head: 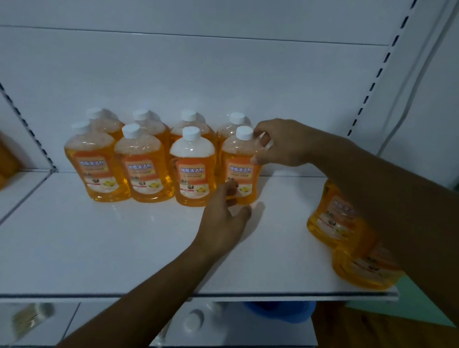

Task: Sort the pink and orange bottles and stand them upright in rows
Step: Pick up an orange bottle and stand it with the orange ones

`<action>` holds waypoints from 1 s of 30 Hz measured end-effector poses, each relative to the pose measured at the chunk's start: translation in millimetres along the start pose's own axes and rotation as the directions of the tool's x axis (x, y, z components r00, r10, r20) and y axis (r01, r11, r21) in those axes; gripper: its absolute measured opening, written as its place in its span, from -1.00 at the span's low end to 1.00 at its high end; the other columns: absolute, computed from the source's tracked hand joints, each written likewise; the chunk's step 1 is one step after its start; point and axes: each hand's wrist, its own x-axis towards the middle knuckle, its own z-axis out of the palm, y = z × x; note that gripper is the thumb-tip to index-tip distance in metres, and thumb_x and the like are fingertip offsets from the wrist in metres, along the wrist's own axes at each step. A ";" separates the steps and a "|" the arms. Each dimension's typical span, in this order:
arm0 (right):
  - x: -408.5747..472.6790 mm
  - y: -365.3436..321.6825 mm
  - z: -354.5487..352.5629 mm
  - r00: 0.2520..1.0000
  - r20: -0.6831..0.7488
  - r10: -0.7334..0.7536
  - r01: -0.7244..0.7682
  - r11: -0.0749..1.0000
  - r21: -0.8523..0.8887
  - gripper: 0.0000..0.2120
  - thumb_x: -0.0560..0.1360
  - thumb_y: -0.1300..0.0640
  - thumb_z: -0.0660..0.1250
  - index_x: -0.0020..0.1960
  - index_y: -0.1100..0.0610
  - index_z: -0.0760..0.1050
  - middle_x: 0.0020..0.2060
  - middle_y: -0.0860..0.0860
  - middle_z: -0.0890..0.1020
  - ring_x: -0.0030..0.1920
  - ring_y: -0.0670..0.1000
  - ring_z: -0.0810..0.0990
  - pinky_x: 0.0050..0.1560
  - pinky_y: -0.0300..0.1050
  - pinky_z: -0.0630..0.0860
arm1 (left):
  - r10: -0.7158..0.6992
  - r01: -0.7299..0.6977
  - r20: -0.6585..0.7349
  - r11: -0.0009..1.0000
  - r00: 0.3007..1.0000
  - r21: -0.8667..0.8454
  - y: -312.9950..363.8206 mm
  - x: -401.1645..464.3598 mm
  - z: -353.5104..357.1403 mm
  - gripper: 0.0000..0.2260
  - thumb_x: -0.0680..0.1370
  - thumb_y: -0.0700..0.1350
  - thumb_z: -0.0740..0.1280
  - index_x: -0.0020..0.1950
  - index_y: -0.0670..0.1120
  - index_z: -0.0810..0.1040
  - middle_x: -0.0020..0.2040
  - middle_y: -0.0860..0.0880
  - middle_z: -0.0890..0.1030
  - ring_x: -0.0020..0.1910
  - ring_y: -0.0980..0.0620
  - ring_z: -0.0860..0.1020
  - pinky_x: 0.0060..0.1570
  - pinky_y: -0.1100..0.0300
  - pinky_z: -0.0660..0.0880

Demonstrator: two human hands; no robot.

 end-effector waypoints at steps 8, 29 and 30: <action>-67.0 45.5 -39.9 0.976 0.020 0.217 -0.217 0.976 -0.031 -0.41 0.47 -0.24 0.32 0.36 0.09 0.41 0.27 0.04 0.51 0.11 0.00 0.48 0.10 -0.08 0.42 | 0.041 -0.049 0.332 0.999 0.942 0.015 16.2 14.2 52.4 -0.45 0.51 -0.06 0.43 0.46 0.02 0.31 0.33 0.11 0.43 0.23 0.15 0.44 -0.01 0.42 0.41; -107.4 88.4 -34.2 0.941 0.142 0.308 -0.332 0.920 0.209 -0.53 0.45 0.09 0.47 0.29 0.16 0.44 0.05 0.07 0.61 -0.05 0.06 0.65 -0.07 -0.02 0.66 | -0.027 0.005 0.390 0.998 0.921 0.057 7.4 35.0 104.9 -0.58 0.46 -0.06 0.49 0.20 0.04 0.36 -0.01 0.19 0.56 -0.11 0.24 0.58 -0.25 0.42 0.53; -102.5 87.7 -31.8 0.948 0.129 0.291 -0.314 0.922 0.226 -0.53 0.45 0.11 0.46 0.31 0.16 0.42 0.07 0.06 0.59 -0.04 0.05 0.64 -0.09 -0.06 0.65 | -0.041 0.013 0.358 0.997 0.933 0.080 5.7 36.0 104.1 -0.59 0.46 -0.05 0.48 0.19 0.04 0.34 -0.02 0.19 0.55 -0.13 0.27 0.57 -0.28 0.44 0.51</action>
